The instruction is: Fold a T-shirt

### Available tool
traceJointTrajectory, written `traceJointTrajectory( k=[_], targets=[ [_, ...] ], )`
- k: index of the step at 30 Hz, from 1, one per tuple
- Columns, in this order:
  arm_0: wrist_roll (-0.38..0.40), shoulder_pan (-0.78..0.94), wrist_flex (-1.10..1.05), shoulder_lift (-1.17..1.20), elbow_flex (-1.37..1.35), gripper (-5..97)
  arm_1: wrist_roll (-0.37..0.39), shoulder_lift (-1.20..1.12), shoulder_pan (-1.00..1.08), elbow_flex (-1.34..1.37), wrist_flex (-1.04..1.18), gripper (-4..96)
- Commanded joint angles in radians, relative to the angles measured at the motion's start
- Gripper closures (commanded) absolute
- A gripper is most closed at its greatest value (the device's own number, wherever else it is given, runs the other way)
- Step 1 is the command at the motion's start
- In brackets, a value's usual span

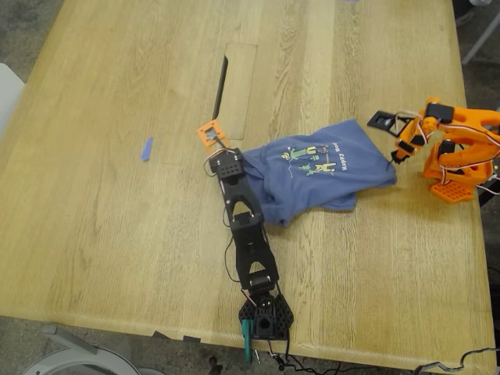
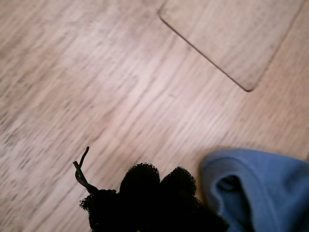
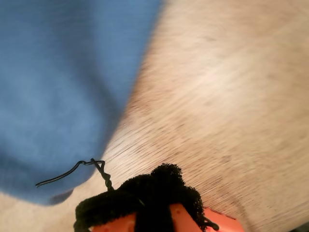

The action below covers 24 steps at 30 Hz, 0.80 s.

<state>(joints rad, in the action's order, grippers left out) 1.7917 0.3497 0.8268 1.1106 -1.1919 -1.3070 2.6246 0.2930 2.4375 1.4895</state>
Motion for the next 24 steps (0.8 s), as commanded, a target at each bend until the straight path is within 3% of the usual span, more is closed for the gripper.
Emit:
traceJointTrajectory(
  k=[1, 8, 18, 24],
  targets=[
    [-0.011, 0.086, -0.029, 0.195, -0.031, 90, -0.026, 0.048, 0.132, -0.006, 0.006, 91.2],
    [-0.025, 0.310, -0.123, 0.393, -0.325, 90, -0.058, 0.072, 0.517, 0.064, -0.147, 91.2],
    [-0.041, 0.629, -0.305, 0.788, -0.914, 90, -0.127, 0.137, 0.951, 0.230, -0.370, 91.2],
    [-0.041, 0.802, -0.331, 0.942, -1.117, 91, -0.146, 0.198, 1.158, 0.313, -0.439, 91.2]
  ],
)
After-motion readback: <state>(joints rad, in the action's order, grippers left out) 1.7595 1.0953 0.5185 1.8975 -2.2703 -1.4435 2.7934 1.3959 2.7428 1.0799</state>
